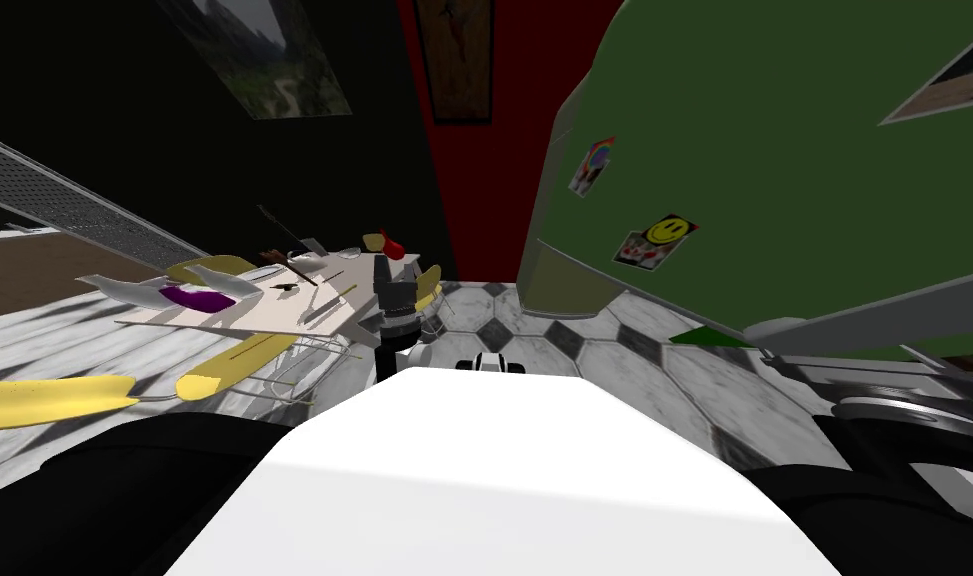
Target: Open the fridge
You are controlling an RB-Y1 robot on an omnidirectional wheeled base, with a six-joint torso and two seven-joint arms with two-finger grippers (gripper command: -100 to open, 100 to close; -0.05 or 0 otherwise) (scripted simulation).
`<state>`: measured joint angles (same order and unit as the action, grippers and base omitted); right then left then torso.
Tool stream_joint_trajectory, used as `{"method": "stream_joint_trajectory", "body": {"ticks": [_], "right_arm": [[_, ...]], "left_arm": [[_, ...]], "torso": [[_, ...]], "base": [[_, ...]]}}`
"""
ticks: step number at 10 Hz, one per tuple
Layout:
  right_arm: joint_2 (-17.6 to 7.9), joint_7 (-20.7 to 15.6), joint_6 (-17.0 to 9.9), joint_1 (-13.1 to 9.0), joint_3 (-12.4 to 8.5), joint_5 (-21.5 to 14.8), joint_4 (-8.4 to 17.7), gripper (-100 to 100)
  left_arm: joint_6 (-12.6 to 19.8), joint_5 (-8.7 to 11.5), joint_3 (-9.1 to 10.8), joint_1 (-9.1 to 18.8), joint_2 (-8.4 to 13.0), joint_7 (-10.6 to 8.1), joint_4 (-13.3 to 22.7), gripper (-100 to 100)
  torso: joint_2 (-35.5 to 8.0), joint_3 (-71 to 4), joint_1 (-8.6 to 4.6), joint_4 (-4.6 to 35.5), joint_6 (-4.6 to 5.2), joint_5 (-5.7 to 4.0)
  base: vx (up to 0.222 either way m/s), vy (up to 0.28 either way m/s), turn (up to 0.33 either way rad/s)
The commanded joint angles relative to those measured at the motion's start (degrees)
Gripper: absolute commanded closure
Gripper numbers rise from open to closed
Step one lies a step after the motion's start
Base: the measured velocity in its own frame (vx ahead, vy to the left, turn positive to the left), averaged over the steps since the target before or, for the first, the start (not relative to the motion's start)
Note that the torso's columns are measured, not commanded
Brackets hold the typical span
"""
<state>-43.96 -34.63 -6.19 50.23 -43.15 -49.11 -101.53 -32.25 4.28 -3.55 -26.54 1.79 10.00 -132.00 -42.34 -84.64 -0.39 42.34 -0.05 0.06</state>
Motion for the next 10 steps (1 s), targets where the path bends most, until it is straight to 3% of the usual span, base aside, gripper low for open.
{"method": "stream_joint_trajectory", "body": {"ticks": [1, 3, 4, 5, 10], "right_arm": [[-2.42, 1.85, 1.18, 2.7, -2.01, 2.12, -0.42, -100], [-4.32, 3.17, 1.75, 5.01, -3.43, 3.81, -0.84, -100], [-3.56, 2.41, 1.61, 4.56, -2.68, 3.13, -0.57, -100], [-3.54, 2.49, 1.65, 4.75, -2.59, 3.19, -0.54, 0], [-3.13, 2.38, 1.58, 4.86, -1.77, 3.14, -0.18, 0]], "left_arm": [[0.0, 0.0, 0.01, -0.01, 0.01, 0.0, 0.0, 0], [0.0, 0.0, 0.01, 0.0, 0.01, 0.0, 0.0, 0], [0.0, 0.0, 0.0, 0.0, 0.0, 0.0, 0.0, 0], [0.0, 0.0, 0.0, 0.01, 0.0, 0.0, 0.0, 0], [0.0, 0.0, 0.0, 0.01, 0.0, 0.0, 0.0, 0]], "torso": [[-0.3, -0.01, 0.24, 0.14, 0.07, 0.25], [-0.34, 0.17, 0.99, 0.19, 0.1, 0.47], [-0.34, 0.16, 1.22, 0.21, 0.11, 0.6], [-0.33, 0.18, 1.17, 0.18, 0.06, 0.54], [-0.11, 0.07, 0.74, 0.04, 0.1, 0.3]], "base": [[0.061, -0.048, -0.072], [0.055, -0.017, -0.066], [0.027, -0.006, -0.011], [0.009, -0.004, 0.007], [0.001, 0.0, 0.002]]}}
